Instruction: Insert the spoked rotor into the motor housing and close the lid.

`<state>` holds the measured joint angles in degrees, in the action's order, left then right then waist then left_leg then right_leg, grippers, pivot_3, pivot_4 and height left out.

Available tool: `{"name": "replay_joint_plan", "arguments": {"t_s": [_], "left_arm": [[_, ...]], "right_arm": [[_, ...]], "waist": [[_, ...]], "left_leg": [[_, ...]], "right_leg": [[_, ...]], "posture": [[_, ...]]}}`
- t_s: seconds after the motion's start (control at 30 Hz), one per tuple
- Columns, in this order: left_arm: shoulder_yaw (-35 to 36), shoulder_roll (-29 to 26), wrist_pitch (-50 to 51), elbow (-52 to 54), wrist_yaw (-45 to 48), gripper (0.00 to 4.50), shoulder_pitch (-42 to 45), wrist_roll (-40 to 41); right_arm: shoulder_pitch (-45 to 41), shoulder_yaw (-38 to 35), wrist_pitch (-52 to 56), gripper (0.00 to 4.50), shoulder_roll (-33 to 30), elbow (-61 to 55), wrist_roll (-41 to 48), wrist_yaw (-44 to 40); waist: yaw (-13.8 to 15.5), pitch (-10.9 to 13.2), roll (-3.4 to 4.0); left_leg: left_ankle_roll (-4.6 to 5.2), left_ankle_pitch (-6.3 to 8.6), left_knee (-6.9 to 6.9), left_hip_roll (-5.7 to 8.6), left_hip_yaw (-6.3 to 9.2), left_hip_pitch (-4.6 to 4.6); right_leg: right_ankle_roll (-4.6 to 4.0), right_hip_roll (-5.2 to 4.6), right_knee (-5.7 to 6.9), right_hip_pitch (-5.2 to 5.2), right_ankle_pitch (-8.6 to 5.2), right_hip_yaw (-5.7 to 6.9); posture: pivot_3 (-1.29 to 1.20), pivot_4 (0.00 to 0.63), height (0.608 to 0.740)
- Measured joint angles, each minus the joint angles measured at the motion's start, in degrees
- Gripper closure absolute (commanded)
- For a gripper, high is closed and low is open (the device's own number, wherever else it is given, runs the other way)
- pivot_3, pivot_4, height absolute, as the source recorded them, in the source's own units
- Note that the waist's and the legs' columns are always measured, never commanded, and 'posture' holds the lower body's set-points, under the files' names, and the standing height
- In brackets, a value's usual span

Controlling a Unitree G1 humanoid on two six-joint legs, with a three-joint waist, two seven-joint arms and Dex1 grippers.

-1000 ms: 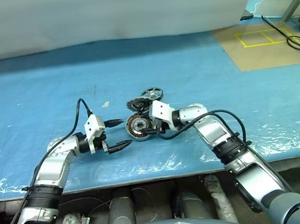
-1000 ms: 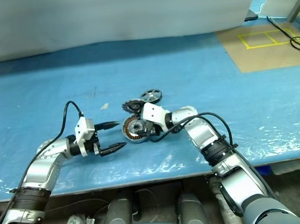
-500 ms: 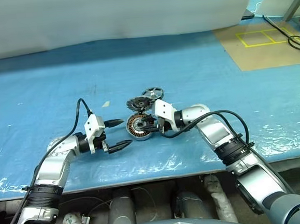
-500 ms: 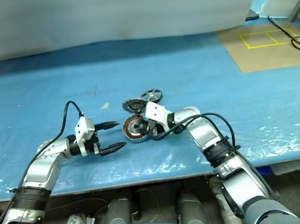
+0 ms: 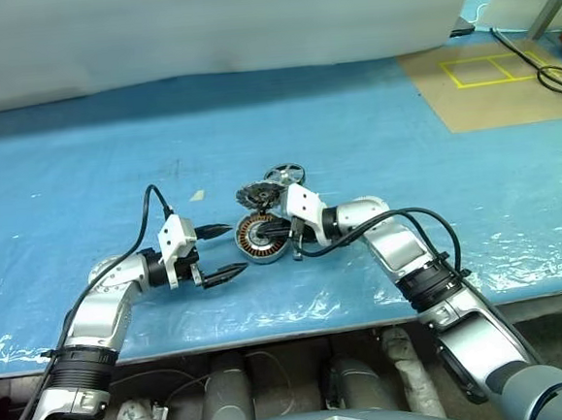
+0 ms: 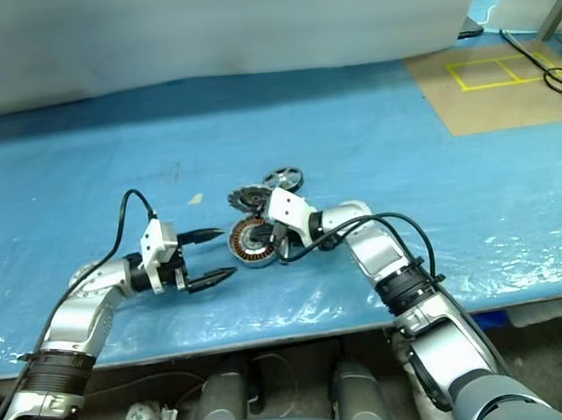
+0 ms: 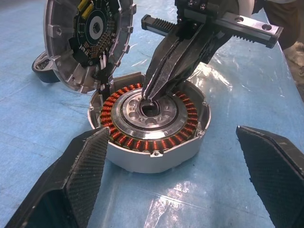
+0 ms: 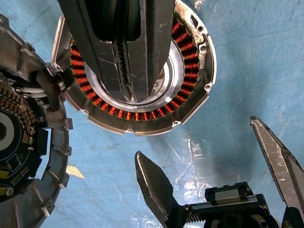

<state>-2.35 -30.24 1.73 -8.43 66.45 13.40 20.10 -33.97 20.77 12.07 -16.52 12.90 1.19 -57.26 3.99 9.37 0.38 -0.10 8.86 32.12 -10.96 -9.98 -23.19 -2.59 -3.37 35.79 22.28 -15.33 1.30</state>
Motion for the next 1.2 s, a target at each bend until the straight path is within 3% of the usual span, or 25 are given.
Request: {"name": "replay_joint_plan", "arguments": {"t_s": [0.33,0.57,0.87,1.2], "left_arm": [[-0.07,0.07,0.00,0.08,-0.25,0.00,-0.37,-0.01],[-0.06,0.03,0.00,0.09,-0.22,0.00,-0.65,-0.04],[-0.10,0.04,-0.07,-0.06,-0.05,0.00,-0.27,-0.16],[-0.19,0.04,-0.62,-0.24,0.57,0.00,-0.12,-0.23]], "right_arm": [[-2.11,0.72,-0.54,4.47,1.99,6.25,-0.96,1.22],[-1.24,-2.83,12.79,4.47,1.98,3.22,6.64,-2.17],[-1.20,-9.94,24.62,4.47,4.35,1.69,14.50,0.77],[0.09,-6.73,20.71,4.47,3.86,-0.71,11.66,3.75]], "waist": [[-0.05,-0.01,-0.01],[0.12,-0.01,-0.01],[0.13,0.00,-0.01],[0.10,0.00,-0.01]], "left_leg": [[0.00,0.01,0.01,-0.01,-0.01,0.18],[0.00,0.00,0.00,-0.01,0.00,0.10],[-0.02,-0.01,-0.04,-0.01,-0.02,-0.01],[-0.05,-0.02,-0.11,0.00,-0.03,-0.01]], "right_leg": [[0.00,-0.01,0.03,-0.14,0.00,-0.01],[0.00,-0.01,-0.02,-0.11,0.00,0.00],[-0.01,-0.01,-0.01,0.02,0.00,0.01],[0.00,-0.01,-0.03,0.05,0.00,0.00]], "posture": [[0.00,0.150,0.740],[0.00,0.150,0.740],[0.00,0.150,0.740],[0.00,0.150,0.740]]}}
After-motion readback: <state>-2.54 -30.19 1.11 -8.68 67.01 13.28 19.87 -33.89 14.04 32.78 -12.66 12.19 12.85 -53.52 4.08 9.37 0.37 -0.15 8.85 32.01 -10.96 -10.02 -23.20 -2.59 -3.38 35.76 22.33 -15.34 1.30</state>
